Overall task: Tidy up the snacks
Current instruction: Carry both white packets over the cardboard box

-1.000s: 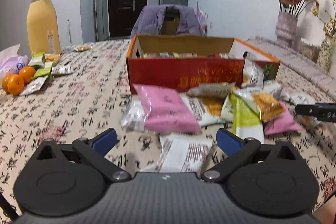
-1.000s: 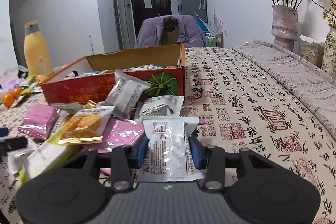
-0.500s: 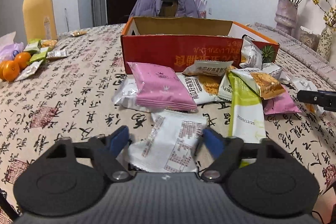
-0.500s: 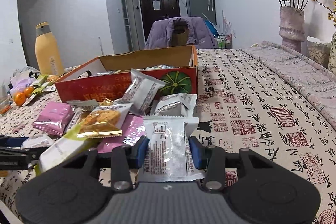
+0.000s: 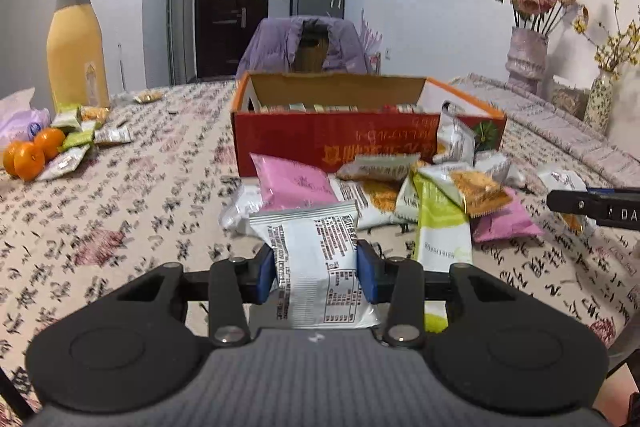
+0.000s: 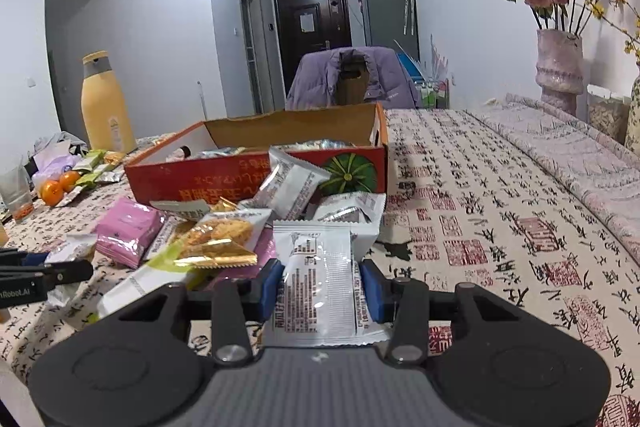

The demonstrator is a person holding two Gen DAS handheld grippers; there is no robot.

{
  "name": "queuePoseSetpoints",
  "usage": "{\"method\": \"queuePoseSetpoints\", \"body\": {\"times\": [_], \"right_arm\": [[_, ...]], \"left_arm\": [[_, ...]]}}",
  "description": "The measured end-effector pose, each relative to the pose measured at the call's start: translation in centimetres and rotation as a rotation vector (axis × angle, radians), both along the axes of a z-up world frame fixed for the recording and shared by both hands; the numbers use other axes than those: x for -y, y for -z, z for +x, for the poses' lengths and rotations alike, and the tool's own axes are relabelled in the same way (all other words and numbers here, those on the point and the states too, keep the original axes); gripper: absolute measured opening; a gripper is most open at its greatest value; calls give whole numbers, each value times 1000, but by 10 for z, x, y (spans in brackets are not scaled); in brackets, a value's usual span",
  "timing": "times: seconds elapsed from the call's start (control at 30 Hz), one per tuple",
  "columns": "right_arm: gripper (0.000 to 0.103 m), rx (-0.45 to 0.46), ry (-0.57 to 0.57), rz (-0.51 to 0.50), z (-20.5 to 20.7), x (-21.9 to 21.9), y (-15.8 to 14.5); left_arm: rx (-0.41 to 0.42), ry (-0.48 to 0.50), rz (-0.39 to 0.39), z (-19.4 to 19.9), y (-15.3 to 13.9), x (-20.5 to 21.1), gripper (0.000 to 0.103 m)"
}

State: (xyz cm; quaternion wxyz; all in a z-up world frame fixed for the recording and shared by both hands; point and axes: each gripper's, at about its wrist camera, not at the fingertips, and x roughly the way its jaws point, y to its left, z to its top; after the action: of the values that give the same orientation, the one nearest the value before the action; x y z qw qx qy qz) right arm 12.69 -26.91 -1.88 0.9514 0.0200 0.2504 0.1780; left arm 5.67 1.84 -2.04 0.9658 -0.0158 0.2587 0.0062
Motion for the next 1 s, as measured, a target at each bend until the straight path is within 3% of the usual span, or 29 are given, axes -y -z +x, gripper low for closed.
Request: {"method": "queuePoseSetpoints", "body": {"times": [0.47,1.0], "right_arm": [[42,66,-13,7,12,-15,-23],[42,133,-21,25,93,-45,-58]], "left_arm": [[149,3,-30,19,-46,6,42],[226,5,7,104,-81,25,42]]}}
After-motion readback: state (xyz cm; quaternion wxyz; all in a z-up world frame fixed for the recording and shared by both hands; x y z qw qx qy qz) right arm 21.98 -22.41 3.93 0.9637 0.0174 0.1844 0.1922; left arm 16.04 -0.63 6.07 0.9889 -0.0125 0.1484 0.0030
